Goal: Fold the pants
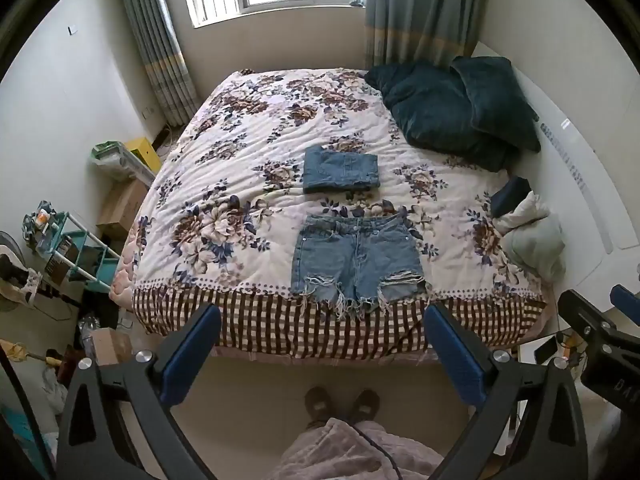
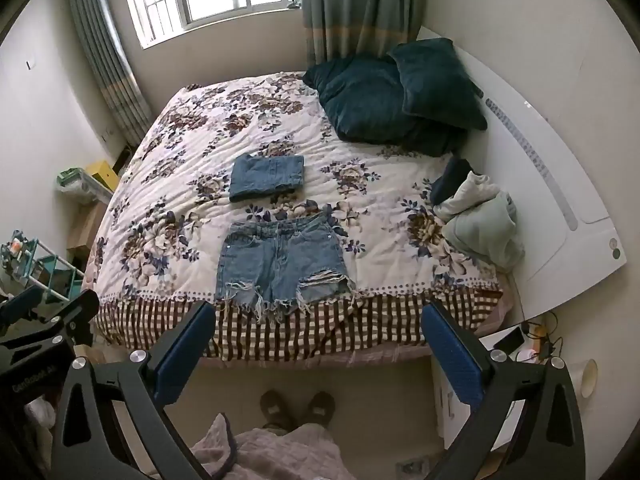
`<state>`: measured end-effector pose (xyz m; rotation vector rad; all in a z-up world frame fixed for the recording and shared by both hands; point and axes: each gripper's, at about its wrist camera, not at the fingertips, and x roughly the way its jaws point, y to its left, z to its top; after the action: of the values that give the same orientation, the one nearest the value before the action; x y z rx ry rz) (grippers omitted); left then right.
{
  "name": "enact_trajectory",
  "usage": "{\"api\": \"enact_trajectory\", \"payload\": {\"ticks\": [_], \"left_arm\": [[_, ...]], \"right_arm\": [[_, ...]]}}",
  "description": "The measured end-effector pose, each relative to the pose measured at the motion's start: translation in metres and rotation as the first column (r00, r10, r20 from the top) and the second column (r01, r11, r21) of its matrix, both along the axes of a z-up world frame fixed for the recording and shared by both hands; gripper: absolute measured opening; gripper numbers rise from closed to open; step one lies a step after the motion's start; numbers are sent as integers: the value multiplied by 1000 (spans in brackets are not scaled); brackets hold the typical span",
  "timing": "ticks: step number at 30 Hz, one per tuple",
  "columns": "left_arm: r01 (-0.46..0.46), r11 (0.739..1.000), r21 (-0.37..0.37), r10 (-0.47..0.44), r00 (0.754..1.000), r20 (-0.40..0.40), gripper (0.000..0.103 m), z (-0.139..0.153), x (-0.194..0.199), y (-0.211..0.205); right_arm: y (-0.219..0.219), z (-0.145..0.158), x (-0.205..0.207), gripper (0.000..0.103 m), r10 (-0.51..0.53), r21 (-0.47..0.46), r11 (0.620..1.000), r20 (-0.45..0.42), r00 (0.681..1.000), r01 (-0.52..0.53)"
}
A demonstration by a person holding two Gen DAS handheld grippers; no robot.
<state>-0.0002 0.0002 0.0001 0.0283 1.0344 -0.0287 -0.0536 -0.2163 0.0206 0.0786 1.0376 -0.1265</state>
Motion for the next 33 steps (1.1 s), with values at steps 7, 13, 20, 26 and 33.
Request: {"api": "enact_trajectory", "payload": {"ticks": [7,13,20,26,33], "left_arm": [[3,1000,4,-3,1000,0,103,3,1,-5],[3,1000,-1,-3,1000,6,103,7,5,-8],[1,1000,1,-1,1000,15,103,13,4,-10],[-1,1000,0,1,1000,21,103,18,7,-10],[6,1000,-1,-6,1000,26,103,25,10,-12]], "right_arm": [[1,4,-2,103,-2,8,1000,15,1000,2],[0,13,7,103,-4,1,1000,21,1000,4],[0,10,2,103,-1,6,1000,27,1000,1],[4,20,4,103,-1,5,1000,41,999,1],[4,25,0,103,0,11,1000,59,998,0]]}}
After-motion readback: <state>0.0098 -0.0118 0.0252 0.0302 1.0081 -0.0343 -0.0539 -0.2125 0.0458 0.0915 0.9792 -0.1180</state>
